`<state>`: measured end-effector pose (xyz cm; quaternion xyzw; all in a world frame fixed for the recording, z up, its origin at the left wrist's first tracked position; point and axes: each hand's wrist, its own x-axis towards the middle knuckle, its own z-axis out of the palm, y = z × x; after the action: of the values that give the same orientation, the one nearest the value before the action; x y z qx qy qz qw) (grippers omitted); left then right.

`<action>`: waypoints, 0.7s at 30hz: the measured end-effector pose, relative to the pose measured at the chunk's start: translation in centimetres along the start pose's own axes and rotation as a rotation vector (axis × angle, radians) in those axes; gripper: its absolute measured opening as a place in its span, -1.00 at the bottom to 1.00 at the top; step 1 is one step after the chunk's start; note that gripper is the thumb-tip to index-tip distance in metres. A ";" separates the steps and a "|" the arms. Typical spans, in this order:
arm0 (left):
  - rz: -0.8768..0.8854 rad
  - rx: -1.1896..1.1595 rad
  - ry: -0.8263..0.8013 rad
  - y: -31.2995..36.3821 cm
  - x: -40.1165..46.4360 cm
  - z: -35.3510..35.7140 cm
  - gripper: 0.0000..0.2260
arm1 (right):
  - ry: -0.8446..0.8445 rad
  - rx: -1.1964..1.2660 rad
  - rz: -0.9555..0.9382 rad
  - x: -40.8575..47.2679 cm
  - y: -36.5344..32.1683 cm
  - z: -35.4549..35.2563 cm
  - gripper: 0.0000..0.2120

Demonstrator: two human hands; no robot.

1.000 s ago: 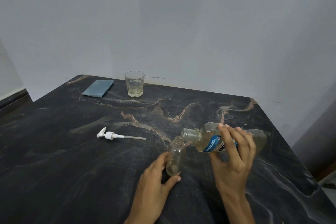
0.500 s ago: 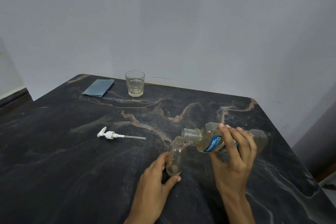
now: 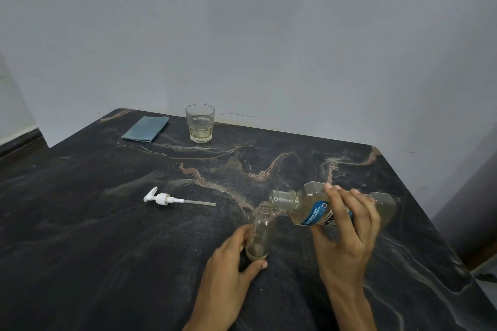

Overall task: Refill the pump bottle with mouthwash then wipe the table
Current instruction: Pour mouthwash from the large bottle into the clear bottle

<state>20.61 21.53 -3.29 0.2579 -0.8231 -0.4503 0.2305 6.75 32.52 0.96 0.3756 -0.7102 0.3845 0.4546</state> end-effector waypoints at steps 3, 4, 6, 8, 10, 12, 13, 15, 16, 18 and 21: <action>0.001 0.001 0.000 0.0 0.0 0.0 -0.48 | -0.005 -0.002 -0.001 0.0 0.0 0.0 -0.21; 0.000 0.003 0.001 0.0 0.0 0.0 -0.47 | -0.008 -0.002 -0.002 0.1 0.0 0.0 -0.21; -0.001 0.006 0.001 0.0 0.0 0.0 -0.46 | -0.013 -0.002 0.001 0.1 0.0 0.0 -0.20; -0.002 0.007 0.003 0.0 0.0 0.0 -0.45 | -0.016 -0.006 0.007 0.1 0.0 0.0 -0.19; -0.001 0.009 0.004 0.0 0.0 0.0 -0.45 | -0.016 -0.009 0.007 0.0 0.0 0.0 -0.18; 0.000 0.008 0.006 0.0 0.0 0.1 -0.45 | -0.014 -0.010 0.005 0.0 0.0 0.0 -0.19; 0.001 0.007 0.007 0.0 0.0 0.1 -0.45 | -0.013 -0.007 0.006 0.0 0.1 0.0 -0.19; 0.007 0.004 0.008 -0.1 0.0 0.1 -0.46 | -0.012 0.000 0.009 0.0 0.1 0.0 -0.19; 0.010 0.004 0.009 -0.1 0.0 0.1 -0.46 | -0.011 0.003 0.008 0.0 0.1 0.0 -0.19; 0.015 0.009 0.013 -0.2 0.0 0.1 -0.47 | -0.008 0.006 0.006 0.0 0.1 0.0 -0.21; 0.020 0.010 0.018 -0.2 0.0 0.1 -0.46 | -0.005 0.013 0.006 0.0 0.1 0.1 -0.22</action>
<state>20.60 21.49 -3.56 0.2550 -0.8259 -0.4414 0.2410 6.68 32.49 0.95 0.3774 -0.7099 0.3895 0.4493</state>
